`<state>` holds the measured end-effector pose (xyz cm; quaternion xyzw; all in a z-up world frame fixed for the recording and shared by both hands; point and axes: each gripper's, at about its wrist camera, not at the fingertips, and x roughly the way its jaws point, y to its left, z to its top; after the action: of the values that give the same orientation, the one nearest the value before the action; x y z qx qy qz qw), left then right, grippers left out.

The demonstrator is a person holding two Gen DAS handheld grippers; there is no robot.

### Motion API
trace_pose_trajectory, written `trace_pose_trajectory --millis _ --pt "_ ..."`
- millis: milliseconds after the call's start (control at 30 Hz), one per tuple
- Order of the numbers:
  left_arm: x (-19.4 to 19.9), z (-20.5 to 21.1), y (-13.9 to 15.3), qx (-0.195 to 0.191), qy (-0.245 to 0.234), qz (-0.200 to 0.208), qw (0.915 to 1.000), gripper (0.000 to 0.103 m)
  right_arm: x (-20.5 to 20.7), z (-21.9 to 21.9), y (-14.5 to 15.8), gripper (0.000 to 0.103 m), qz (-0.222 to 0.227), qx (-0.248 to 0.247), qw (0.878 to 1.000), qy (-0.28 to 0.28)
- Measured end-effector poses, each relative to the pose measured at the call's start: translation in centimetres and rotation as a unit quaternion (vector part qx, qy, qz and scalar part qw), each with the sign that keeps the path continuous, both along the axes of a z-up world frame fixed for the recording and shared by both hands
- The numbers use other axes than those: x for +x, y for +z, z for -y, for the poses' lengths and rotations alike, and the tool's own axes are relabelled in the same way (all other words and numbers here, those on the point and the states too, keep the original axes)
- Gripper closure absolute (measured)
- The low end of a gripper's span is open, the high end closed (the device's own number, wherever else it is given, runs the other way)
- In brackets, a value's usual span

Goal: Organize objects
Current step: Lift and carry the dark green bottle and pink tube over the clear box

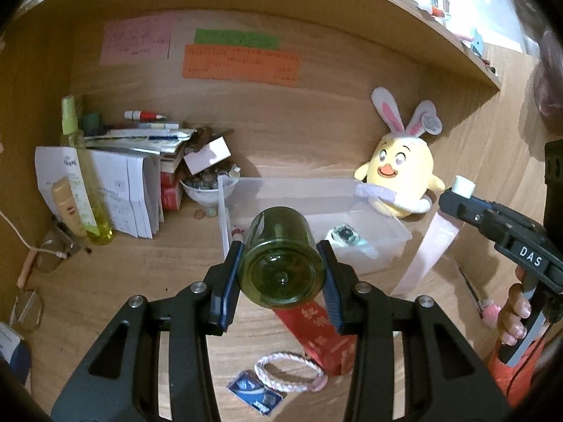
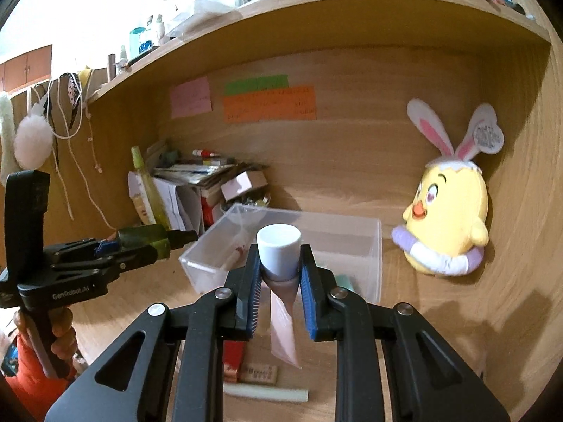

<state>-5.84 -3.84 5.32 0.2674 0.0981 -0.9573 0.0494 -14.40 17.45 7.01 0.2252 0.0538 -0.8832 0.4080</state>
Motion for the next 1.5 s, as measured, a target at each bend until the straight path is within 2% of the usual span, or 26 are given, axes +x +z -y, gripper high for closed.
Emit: trace_pose_trajectory --millis 333,567,1167,1500 --pt "-2.7 0.4 0.6 -0.010 0.008 0.003 0.9999 0.062 -3.2 1.6 1.3 0.085 -0.006 0.003 1.000 -0.014" --pt "-4.8 0.5 0.5 -0.014 0.003 0.006 0.9999 0.062 -5.9 2.7 1.5 0.085 -0.007 0.023 0.999 -0.030" --pt "-10.6 1.2 -2.5 -0.007 -0.001 0.057 0.9983 0.062 -9.3 5.6 1.4 0.085 -0.037 0.070 0.994 -0.081" --pt "-12.5 0.8 -4.4 -0.010 -0.005 0.085 0.9963 0.062 -10.1 7.5 -1.3 0.085 -0.036 0.119 0.988 -0.091"
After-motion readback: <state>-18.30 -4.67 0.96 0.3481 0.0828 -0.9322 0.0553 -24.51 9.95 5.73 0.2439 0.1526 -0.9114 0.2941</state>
